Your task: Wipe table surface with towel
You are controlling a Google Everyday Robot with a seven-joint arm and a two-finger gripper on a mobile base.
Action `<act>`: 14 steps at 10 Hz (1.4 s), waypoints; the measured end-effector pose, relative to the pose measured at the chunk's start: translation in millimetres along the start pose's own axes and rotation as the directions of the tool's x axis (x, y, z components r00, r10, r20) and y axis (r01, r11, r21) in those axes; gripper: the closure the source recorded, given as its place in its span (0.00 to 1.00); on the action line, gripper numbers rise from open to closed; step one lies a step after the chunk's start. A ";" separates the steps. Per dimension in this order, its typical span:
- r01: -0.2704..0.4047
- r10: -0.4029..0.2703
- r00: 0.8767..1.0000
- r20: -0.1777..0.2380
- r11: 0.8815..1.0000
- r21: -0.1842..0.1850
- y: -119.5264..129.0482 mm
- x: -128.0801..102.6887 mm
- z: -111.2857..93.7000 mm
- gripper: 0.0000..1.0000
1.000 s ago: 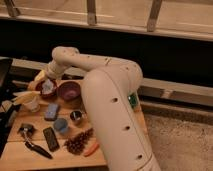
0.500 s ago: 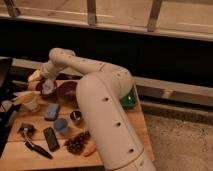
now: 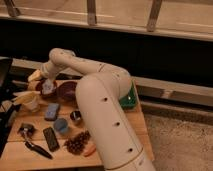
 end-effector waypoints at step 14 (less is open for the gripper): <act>-0.093 0.092 0.996 -0.018 0.996 -0.009 -52.1 5.9 49.4 0.23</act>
